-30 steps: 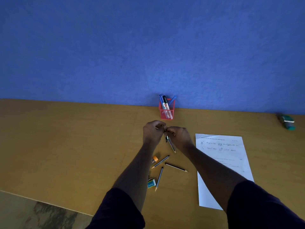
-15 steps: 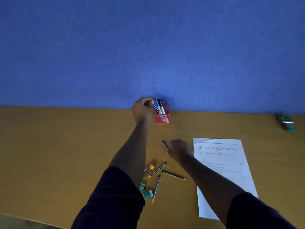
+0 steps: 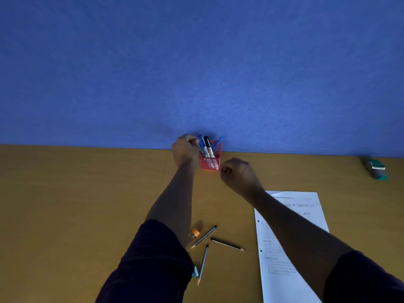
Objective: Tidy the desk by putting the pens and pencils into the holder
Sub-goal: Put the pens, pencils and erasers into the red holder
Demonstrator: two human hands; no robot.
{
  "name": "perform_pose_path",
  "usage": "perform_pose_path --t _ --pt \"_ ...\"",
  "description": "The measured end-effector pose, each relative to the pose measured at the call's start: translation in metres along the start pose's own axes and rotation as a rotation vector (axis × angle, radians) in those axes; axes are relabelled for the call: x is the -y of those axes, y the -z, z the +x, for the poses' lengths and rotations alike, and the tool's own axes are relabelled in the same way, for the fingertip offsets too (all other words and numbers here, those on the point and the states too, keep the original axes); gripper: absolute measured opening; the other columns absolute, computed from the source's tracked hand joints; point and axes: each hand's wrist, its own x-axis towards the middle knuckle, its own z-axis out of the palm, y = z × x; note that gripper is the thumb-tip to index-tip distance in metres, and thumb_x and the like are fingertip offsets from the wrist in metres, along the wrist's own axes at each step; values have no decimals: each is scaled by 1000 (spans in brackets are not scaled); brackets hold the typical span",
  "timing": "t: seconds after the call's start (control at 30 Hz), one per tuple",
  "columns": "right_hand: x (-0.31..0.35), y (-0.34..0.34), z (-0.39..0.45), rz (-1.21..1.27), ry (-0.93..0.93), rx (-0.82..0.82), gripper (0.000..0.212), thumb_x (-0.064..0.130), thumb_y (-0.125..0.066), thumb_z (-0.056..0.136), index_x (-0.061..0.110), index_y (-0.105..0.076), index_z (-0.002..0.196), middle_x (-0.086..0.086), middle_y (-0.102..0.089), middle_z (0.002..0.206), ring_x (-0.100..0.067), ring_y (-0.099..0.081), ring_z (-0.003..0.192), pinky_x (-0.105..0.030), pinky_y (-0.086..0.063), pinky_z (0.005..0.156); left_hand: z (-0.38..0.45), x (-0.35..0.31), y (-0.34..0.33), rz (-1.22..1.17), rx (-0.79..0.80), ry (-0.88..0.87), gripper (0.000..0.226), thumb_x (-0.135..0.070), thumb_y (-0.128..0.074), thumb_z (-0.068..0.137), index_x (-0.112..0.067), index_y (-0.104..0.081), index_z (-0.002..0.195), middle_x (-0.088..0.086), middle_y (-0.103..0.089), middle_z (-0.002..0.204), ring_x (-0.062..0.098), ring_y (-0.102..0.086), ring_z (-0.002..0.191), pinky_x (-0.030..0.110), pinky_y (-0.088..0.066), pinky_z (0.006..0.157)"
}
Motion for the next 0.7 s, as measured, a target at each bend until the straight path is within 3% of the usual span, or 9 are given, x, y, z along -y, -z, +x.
perform_pose_path --t 0.1,0.2,0.33,0.5,0.6,0.7 --pt "3 8 22 103 -77 -143 3 8 -71 81 9 -73 79 -7 -68 74 -22 -63 66 -33 -51 62 5 0 -2 23 49 28 12 -14 -67 91 -14 -77 97 5 -76 99 18 -68 86 21 -41 67" --pt "5 5 39 156 -152 -111 17 18 -71 87 4 -69 79 -9 -64 76 -22 -60 68 -33 -47 63 8 0 -4 64 107 33 12 -15 -67 91 -16 -78 95 6 -76 97 21 -70 88 22 -43 66" --pt "14 0 51 219 -132 -144 24 22 -68 91 7 -61 74 -2 -56 72 -14 -50 63 -12 -33 56 9 6 -8 118 153 -4 12 -17 -68 89 -13 -78 93 10 -76 93 27 -70 89 35 -57 74" --pt "20 -9 60 249 -199 -125 27 21 -63 95 3 -60 75 -7 -55 74 -18 -50 65 -27 -32 57 6 12 -12 128 154 -25 15 -14 -66 89 -9 -78 97 10 -74 98 28 -70 90 37 -58 75" --pt "17 -16 65 174 -225 -50 28 20 -60 96 5 -57 73 -6 -50 74 -19 -47 64 -28 -28 58 1 17 -13 118 166 -64 20 -17 -68 90 -9 -74 107 11 -71 108 28 -68 97 40 -57 82" --pt "14 -22 71 116 -248 73 20 18 -57 97 4 -66 87 -8 -56 80 -22 -53 70 -27 -31 57 -7 24 -13 92 179 -82 18 -17 -69 90 -12 -72 106 9 -72 104 27 -68 96 40 -56 81"
